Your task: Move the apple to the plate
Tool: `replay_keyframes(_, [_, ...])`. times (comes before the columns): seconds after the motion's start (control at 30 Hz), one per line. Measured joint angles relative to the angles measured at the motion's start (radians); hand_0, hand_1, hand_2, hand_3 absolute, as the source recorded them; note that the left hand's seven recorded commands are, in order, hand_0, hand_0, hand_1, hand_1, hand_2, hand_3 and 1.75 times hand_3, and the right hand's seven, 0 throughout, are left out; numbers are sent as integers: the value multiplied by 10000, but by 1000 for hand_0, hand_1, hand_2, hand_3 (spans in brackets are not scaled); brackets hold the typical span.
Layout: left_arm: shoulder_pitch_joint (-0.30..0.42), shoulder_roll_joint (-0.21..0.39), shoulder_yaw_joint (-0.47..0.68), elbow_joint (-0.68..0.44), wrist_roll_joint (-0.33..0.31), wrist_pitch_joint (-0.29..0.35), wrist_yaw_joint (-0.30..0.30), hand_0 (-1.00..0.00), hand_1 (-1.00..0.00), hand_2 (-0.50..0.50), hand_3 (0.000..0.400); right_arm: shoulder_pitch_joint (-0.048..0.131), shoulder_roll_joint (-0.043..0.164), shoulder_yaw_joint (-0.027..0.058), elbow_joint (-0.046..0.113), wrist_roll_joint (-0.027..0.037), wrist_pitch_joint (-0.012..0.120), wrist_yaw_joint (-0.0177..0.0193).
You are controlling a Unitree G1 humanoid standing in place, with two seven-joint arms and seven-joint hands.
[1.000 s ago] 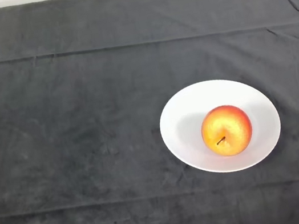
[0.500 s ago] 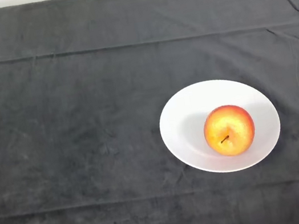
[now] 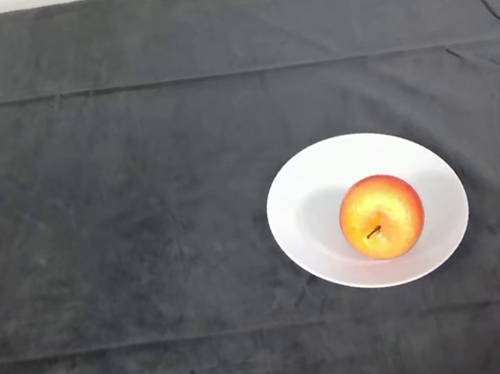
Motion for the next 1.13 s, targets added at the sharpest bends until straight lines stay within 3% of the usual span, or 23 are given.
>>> replay_keyframes(1.13, [0,-23,225,-8,236,87,-274,0,0,0,0,0,0,0,0,1,0,0])
